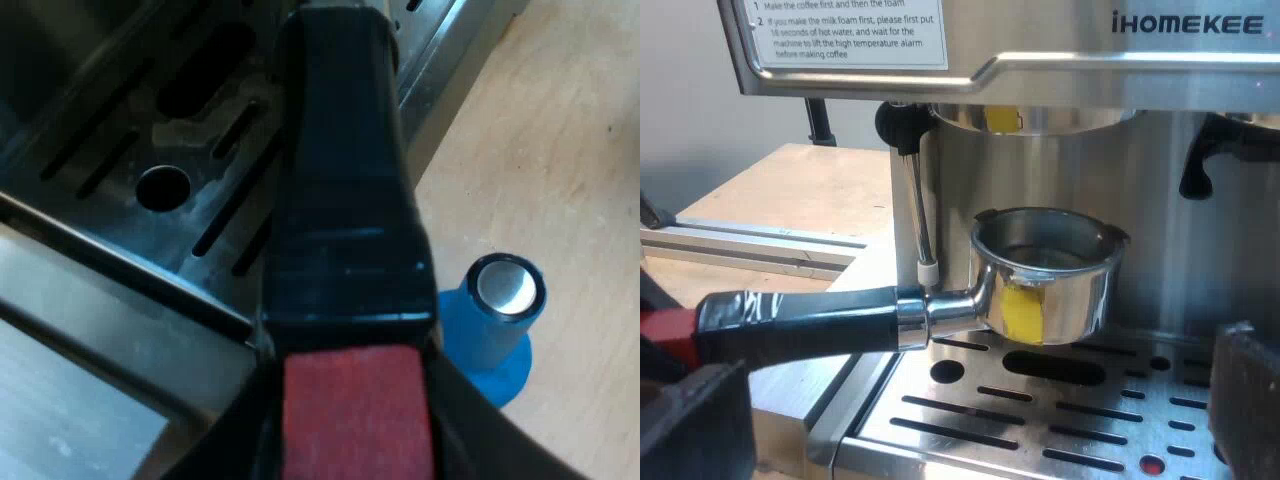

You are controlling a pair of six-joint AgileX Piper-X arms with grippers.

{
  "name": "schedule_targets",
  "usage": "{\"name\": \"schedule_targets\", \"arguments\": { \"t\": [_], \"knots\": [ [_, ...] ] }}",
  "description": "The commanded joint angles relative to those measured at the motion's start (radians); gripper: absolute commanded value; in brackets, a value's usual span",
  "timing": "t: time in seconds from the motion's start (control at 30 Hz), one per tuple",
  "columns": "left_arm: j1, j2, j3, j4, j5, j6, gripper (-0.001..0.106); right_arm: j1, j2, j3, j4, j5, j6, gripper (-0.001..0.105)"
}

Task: Put the handle in the coffee machine

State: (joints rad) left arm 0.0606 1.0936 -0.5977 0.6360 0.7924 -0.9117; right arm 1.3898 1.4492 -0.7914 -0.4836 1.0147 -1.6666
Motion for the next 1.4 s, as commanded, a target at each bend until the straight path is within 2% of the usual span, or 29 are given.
{"name": "schedule_targets", "arguments": {
  "t": [0.03,0.23,0.5,0.7,1.4],
  "knots": [
    [0.001,0.011,-0.04,-0.007,0.062,0.031,0.0,-0.001,-0.005,0.001,-0.006,-0.006,-0.013,0.093],
    [0.04,0.074,-0.086,-0.005,0.117,0.052,0.0,-0.001,-0.005,0.001,-0.006,-0.006,-0.013,0.093],
    [0.068,0.146,-0.168,0.072,0.127,0.154,0.0,-0.001,-0.005,0.001,-0.006,-0.006,-0.013,0.093],
    [0.068,0.184,-0.21,0.098,0.142,0.154,0.0,-0.001,-0.005,0.001,-0.006,-0.006,-0.013,0.093],
    [0.068,0.184,-0.257,0.108,0.154,0.132,0.0,-0.001,-0.005,0.001,-0.006,-0.006,-0.013,0.093]
  ]
}}
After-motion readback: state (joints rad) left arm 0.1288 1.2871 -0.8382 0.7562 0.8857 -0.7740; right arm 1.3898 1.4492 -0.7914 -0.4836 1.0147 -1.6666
